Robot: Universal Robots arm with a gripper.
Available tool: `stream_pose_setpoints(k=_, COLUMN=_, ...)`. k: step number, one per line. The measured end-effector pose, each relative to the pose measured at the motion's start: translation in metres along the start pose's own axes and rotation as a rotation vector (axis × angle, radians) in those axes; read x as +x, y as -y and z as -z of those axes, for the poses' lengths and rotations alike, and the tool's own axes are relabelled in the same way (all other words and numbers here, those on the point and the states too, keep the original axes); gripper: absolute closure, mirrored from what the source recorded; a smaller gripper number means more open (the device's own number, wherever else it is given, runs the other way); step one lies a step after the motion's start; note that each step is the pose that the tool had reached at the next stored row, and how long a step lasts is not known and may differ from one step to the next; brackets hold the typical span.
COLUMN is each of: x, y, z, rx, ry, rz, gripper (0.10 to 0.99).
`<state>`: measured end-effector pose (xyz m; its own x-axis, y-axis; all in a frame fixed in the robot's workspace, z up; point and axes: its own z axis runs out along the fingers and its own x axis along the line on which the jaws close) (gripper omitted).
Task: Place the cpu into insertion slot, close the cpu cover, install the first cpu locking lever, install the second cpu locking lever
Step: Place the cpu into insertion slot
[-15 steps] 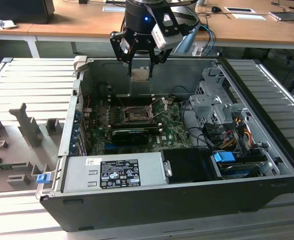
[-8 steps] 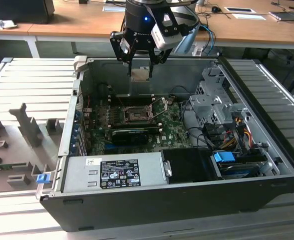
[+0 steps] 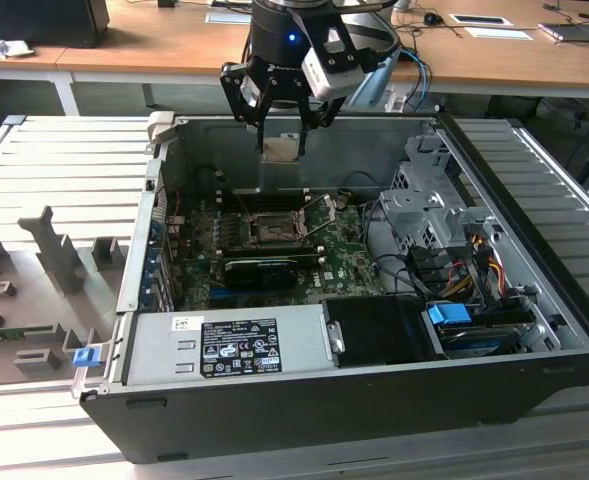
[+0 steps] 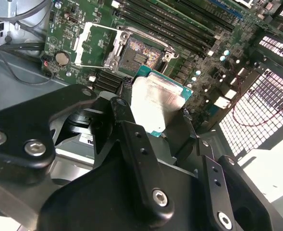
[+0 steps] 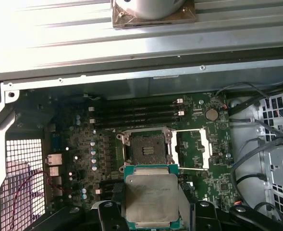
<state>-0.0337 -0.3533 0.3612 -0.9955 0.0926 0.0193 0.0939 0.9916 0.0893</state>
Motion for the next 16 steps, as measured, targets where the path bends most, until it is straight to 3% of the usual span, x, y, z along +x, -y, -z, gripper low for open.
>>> stream_pose_setpoints(k=16, x=0.0001, y=0.0001, z=-0.0013, rx=0.0, ry=0.0017, rz=-0.018, gripper=0.557)
